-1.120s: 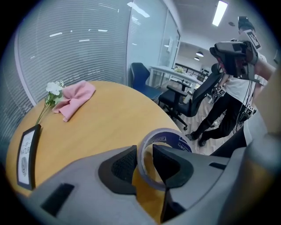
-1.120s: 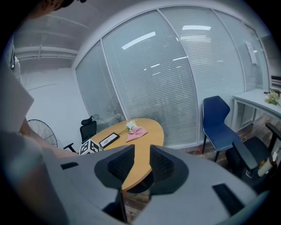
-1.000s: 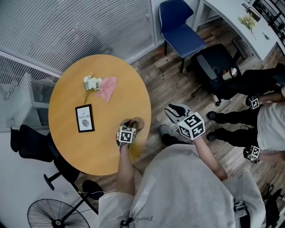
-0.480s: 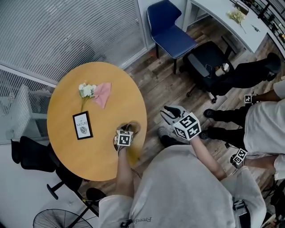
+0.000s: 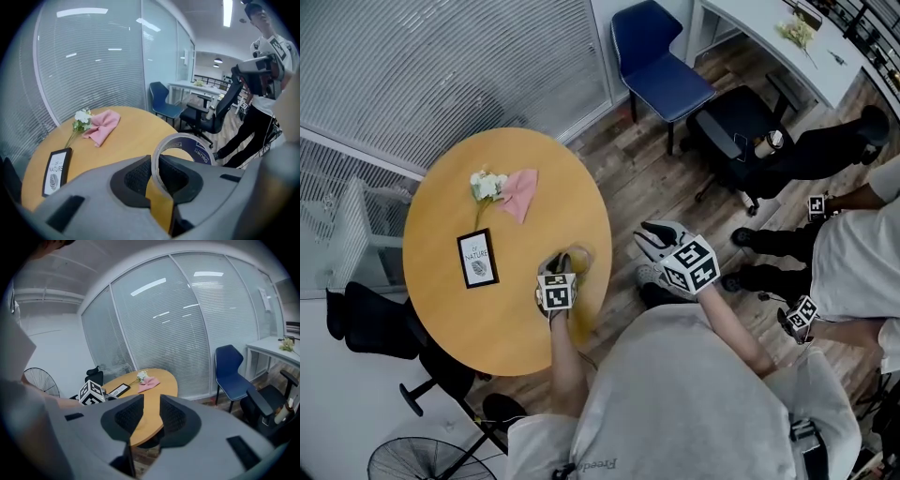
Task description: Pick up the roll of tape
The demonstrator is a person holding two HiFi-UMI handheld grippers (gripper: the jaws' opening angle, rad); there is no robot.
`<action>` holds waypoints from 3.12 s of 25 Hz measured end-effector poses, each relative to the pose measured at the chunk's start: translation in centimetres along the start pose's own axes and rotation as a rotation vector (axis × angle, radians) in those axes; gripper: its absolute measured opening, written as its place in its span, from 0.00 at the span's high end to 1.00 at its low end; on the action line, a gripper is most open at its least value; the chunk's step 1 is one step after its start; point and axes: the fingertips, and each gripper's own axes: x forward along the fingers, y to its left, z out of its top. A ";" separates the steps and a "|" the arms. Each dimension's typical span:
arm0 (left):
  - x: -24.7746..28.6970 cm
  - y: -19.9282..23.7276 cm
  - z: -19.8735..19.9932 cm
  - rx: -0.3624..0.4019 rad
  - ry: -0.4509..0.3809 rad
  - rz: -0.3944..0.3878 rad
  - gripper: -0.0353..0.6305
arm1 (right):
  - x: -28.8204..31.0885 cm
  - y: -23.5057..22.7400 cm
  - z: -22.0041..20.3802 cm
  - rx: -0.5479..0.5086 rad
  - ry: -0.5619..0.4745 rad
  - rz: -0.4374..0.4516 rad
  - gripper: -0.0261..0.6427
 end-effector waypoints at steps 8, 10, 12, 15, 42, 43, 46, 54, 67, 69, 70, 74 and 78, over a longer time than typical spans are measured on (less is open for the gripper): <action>-6.0 0.3 5.7 -0.039 -0.183 0.062 0.87 | -0.7 1.3 -0.4 -0.004 -0.012 0.000 0.81; -7.4 0.2 6.9 -0.047 -0.226 0.069 0.87 | -1.1 1.4 -0.6 0.000 -0.017 -0.006 0.81; -8.7 0.0 8.1 -0.052 -0.264 0.075 0.87 | -1.3 1.2 -0.6 0.001 -0.025 -0.012 0.82; -10.7 -0.3 10.0 -0.052 -0.315 0.080 0.87 | -1.7 1.1 -0.6 0.004 -0.032 -0.018 0.82; -15.5 -1.8 14.3 -0.067 -0.452 0.083 0.87 | -1.7 1.2 0.6 0.004 -0.077 -0.003 0.84; -15.4 -1.9 14.2 -0.067 -0.451 0.081 0.87 | -1.7 1.1 0.7 0.004 -0.078 -0.004 0.84; -15.2 -1.8 14.0 -0.069 -0.448 0.077 0.87 | -1.7 1.0 0.8 0.004 -0.082 -0.009 0.85; -15.0 -1.8 13.8 -0.076 -0.445 0.073 0.87 | -1.6 0.8 1.1 -0.003 -0.093 -0.015 0.97; -14.8 -1.5 13.1 -0.080 -0.449 0.067 0.87 | -2.0 1.3 0.9 -0.021 -0.107 -0.008 0.97; -14.8 -1.4 13.0 -0.080 -0.450 0.067 0.87 | -2.1 1.4 0.8 -0.023 -0.108 -0.008 0.97; -14.9 -1.4 13.0 -0.080 -0.452 0.068 0.87 | -2.1 1.5 0.8 -0.024 -0.108 -0.009 0.97; -14.8 -1.5 12.5 -0.083 -0.451 0.069 0.87 | -2.4 1.6 0.5 -0.027 -0.109 -0.008 0.97; -14.8 -1.5 12.5 -0.081 -0.446 0.071 0.87 | -2.5 1.5 0.8 -0.024 -0.118 -0.006 0.97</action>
